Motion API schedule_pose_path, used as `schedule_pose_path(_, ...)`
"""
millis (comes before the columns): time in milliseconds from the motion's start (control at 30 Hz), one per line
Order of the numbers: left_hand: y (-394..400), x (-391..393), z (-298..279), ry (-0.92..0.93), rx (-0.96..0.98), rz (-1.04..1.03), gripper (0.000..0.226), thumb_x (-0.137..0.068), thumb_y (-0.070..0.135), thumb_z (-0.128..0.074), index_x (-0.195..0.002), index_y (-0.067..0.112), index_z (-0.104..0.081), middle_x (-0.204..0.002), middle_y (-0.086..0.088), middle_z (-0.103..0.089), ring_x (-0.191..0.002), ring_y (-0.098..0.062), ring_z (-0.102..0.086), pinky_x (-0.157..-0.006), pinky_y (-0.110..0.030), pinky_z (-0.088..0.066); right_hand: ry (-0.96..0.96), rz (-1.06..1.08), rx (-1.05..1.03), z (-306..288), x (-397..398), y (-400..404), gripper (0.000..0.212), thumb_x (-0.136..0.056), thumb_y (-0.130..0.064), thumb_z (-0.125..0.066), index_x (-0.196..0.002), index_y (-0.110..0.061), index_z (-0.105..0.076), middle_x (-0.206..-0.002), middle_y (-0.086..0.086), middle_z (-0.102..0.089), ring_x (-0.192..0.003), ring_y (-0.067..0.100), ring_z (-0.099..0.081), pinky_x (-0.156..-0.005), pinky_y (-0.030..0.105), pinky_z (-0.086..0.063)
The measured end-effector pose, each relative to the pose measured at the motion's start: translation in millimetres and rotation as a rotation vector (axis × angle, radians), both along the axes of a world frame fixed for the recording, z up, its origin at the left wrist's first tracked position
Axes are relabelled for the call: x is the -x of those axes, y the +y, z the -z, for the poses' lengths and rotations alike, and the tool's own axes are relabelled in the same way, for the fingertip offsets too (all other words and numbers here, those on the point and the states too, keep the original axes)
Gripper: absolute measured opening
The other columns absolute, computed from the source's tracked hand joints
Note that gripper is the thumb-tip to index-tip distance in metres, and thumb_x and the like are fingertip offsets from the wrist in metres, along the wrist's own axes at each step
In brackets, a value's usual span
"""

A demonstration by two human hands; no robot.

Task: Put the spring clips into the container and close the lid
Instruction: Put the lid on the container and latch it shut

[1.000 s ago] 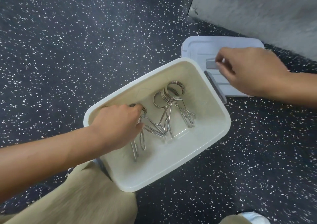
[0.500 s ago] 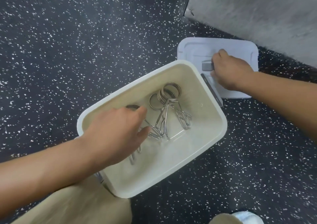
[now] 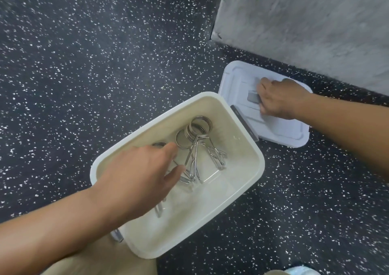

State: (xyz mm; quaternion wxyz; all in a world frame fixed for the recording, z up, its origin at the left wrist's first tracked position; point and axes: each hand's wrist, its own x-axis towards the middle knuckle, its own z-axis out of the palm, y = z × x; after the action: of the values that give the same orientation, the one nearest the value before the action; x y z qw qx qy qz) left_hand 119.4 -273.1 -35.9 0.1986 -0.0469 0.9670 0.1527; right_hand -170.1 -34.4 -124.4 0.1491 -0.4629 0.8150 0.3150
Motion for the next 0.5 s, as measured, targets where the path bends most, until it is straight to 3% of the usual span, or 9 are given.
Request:
schedule_pose_path(200,0,5,-14,0.038,-0.012,-0.015,0.037,-0.092,0.061,-0.034,-0.108,0.033,-0.052,-0.076,0.005,-0.064,-0.073,-0.023,-0.064,-0.062,-0.036,-0.054,0.015,0.058,0.038,-32,11,28,0.047,-0.094,-0.044,-0.035,-0.121,-0.005,-0.042,-0.115,0.016,-0.047,-0.059,0.024,-0.038,-0.051,0.035,-0.036)
schedule_pose_path(333,-5,7,-24,0.051,-0.01,-0.002,0.036,-0.092,0.06,-0.036,-0.11,0.034,-0.052,-0.078,0.007,-0.068,-0.075,-0.023,-0.066,-0.064,-0.037,-0.054,0.013,0.119,0.134,-50,14,40,0.046,-0.095,-0.044,-0.026,-0.119,-0.006,-0.039,-0.112,0.017,-0.047,-0.066,0.032,-0.053,-0.055,0.041,-0.048)
schedule_pose_path(500,-14,6,-33,0.117,-0.03,0.009,0.033,-0.091,0.059,-0.04,-0.106,0.034,-0.055,-0.069,0.009,-0.061,-0.068,-0.025,-0.065,-0.057,-0.035,-0.05,0.032,0.025,0.288,-85,-1,29,0.041,-0.089,-0.034,-0.049,-0.111,0.001,-0.046,-0.102,0.024,-0.051,-0.05,0.027,-0.033,-0.048,0.034,-0.03)
